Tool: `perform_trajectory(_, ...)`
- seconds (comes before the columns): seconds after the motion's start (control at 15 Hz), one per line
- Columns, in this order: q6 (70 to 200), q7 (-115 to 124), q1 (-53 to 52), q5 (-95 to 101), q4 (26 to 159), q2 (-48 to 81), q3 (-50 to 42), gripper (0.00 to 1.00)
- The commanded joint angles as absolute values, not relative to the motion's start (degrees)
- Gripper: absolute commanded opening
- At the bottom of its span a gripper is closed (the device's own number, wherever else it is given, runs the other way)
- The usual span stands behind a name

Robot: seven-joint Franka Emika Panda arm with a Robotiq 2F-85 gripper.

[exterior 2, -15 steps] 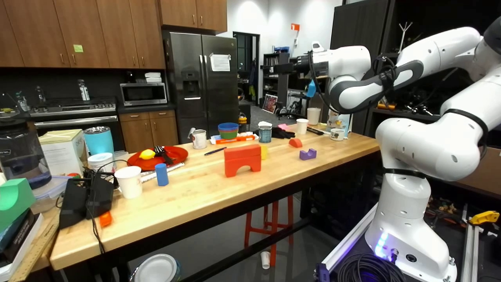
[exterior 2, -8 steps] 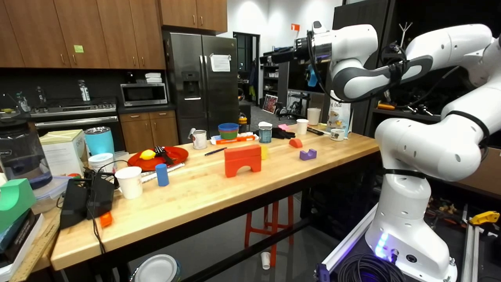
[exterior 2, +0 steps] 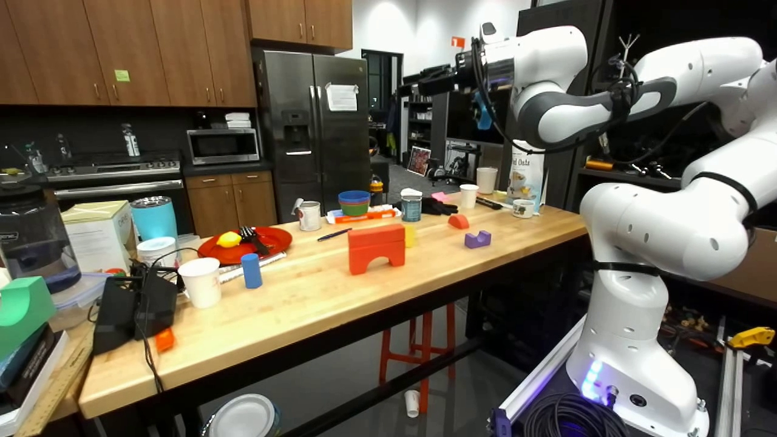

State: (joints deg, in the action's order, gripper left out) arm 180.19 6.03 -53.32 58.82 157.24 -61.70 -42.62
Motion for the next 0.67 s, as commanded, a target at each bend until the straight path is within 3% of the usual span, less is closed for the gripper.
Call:
perform_trajectory(0.0,182.47,-0.66,-50.7,50.17,158.85,-60.19,-40.31,1.0)
perform_trajectory(0.27,181.43,-4.5,-49.81,39.33,159.66,-60.01,-38.2,1.0)
perform_trajectory(0.6,181.02,2.75,-48.78,42.92,159.14,-59.38,-38.95,1.0)
